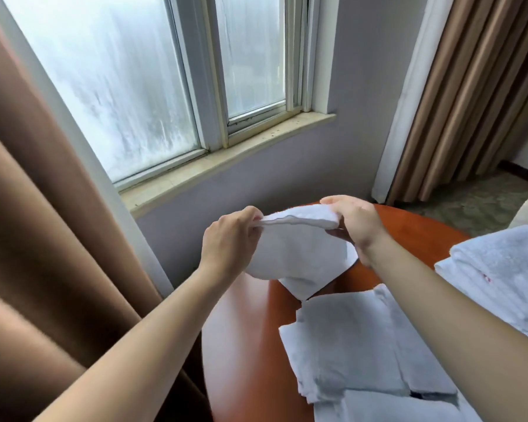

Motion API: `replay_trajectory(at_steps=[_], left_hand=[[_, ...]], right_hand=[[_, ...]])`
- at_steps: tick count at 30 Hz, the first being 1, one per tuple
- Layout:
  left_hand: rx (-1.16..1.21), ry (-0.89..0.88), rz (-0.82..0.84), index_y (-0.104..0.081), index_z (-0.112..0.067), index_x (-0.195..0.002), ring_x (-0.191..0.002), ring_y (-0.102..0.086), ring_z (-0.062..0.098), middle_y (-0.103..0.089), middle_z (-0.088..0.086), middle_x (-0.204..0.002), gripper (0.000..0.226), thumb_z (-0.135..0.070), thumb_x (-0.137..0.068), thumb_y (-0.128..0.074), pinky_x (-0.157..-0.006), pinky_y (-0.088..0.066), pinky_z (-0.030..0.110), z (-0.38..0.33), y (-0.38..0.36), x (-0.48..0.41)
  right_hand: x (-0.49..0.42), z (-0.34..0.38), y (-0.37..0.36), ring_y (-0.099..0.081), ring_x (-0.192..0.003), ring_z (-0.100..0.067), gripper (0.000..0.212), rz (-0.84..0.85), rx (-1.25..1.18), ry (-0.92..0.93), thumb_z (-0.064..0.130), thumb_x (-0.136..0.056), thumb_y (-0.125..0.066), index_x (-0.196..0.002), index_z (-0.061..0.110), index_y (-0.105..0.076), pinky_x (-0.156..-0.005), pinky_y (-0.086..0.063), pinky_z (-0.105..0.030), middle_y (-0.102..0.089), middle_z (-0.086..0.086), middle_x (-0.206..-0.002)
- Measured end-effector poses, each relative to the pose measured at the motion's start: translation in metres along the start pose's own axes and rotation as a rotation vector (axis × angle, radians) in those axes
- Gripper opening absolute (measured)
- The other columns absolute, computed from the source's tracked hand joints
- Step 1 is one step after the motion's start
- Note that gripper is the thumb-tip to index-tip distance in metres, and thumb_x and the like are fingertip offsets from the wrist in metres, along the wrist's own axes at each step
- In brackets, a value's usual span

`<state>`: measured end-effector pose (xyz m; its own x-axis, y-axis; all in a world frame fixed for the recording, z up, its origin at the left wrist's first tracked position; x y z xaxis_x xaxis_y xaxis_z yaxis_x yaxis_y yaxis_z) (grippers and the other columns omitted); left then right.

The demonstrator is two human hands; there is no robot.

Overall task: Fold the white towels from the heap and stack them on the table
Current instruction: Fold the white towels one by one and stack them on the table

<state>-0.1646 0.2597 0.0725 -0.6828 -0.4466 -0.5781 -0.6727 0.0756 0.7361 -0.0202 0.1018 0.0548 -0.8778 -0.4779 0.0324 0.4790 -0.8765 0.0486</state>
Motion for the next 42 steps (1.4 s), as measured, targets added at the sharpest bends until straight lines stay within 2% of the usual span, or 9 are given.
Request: replay_trajectory(at_steps=[5,8,11,16,19,28,31,38,42], left_hand=[[-0.009,0.05,0.03,-0.067,-0.017,-0.108,-0.097,-0.061,0.03,-0.069,0.002,-0.104,0.022,-0.01,-0.092,-0.053,-0.071,-0.033,0.03,0.018,0.018,-0.009],[0.184,0.078,0.03,-0.07,-0.019,-0.101,-0.09,-0.062,0.024,-0.07,-0.001,-0.096,0.013,-0.018,-0.091,-0.062,-0.072,-0.041,0.032,0.032,0.015,-0.017],[0.498,0.068,0.479,-0.071,-0.021,-0.089,-0.075,-0.061,0.005,-0.068,-0.009,-0.079,0.005,-0.018,-0.089,-0.068,-0.073,-0.046,0.026,0.042,-0.02,-0.017],[0.606,0.075,0.997,-0.074,-0.025,-0.085,-0.077,-0.064,0.0,-0.072,-0.013,-0.079,0.009,-0.017,-0.086,-0.073,-0.075,-0.05,0.019,0.063,-0.082,-0.017],[0.661,0.132,0.95,-0.074,-0.019,-0.086,-0.08,-0.065,0.004,-0.072,-0.004,-0.083,0.005,-0.015,-0.085,-0.074,-0.079,-0.051,0.026,0.08,-0.113,-0.048],[0.748,0.487,0.58,-0.07,-0.021,-0.075,-0.069,-0.059,0.007,-0.069,-0.004,-0.081,0.008,-0.017,-0.075,-0.078,-0.061,-0.047,0.02,0.123,-0.223,-0.115],[0.786,0.553,0.581,-0.069,-0.026,-0.085,-0.08,-0.061,0.011,-0.069,-0.006,-0.091,0.013,-0.02,-0.075,-0.076,-0.065,-0.049,0.021,0.123,-0.271,-0.13],[0.566,0.669,0.686,-0.041,-0.02,-0.14,-0.113,-0.052,0.019,-0.05,0.001,-0.129,0.065,-0.023,-0.082,-0.071,-0.085,-0.047,0.029,0.151,-0.35,-0.115],[0.498,0.903,0.864,-0.048,-0.01,-0.124,-0.091,-0.053,0.017,-0.055,-0.002,-0.109,0.061,-0.033,-0.075,-0.077,-0.073,-0.041,0.027,0.17,-0.359,-0.07]], right_hand=[[0.0,0.014,-0.012,-0.062,-0.086,-0.014,0.042,0.151,0.103,0.119,-0.016,-0.082,-0.045,-0.1,0.014,-0.067,-0.081,-0.049,-0.028,-0.069,-0.001,-0.09],[-0.012,0.013,-0.009,-0.064,-0.075,-0.02,0.008,0.095,0.409,0.193,0.015,-0.076,-0.08,-0.078,0.021,-0.074,-0.076,-0.053,-0.039,-0.07,0.002,-0.072],[-0.017,-0.01,-0.008,-0.065,-0.091,-0.029,0.036,0.343,0.771,0.026,0.033,-0.074,-0.08,-0.096,0.006,-0.069,-0.084,-0.051,-0.045,-0.071,-0.012,-0.094],[-0.018,-0.066,-0.017,-0.067,-0.104,-0.024,0.031,0.78,0.51,-0.381,0.019,-0.072,-0.076,-0.097,0.0,-0.073,-0.096,-0.05,-0.032,-0.073,-0.013,-0.104],[-0.053,-0.084,-0.015,-0.065,-0.109,-0.032,0.046,0.61,0.375,-0.472,0.022,-0.076,-0.074,-0.11,-0.008,-0.065,-0.101,-0.049,-0.042,-0.067,-0.023,-0.114],[-0.173,-0.143,0.002,-0.069,-0.095,-0.022,0.02,-0.079,0.152,-0.393,0.026,-0.096,-0.056,-0.106,0.012,-0.067,-0.08,-0.055,-0.035,-0.073,-0.011,-0.103],[-0.206,-0.178,0.02,-0.066,-0.1,-0.034,0.022,-0.264,0.156,-0.425,0.027,-0.092,-0.06,-0.099,0.007,-0.066,-0.094,-0.052,-0.048,-0.069,-0.02,-0.108],[-0.234,-0.25,0.04,-0.059,-0.096,-0.026,0.034,-0.418,0.373,-0.599,0.031,-0.087,-0.062,-0.11,0.006,-0.055,-0.076,-0.044,-0.03,-0.059,-0.003,-0.108],[-0.215,-0.271,0.035,-0.069,-0.086,-0.032,0.046,-0.326,0.24,-0.783,0.034,-0.075,-0.075,-0.107,0.004,-0.062,-0.082,-0.056,-0.041,-0.07,-0.012,-0.098]])
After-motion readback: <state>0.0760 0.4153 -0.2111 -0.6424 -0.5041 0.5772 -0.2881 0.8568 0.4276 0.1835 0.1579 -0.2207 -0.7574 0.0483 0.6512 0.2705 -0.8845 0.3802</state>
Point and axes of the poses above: each hand's wrist, its own x-axis away from the middle knuckle, its own y-axis out of the back of the hand, z = x × y, the point moved 7 cm from there along -x, towards the middle knuckle
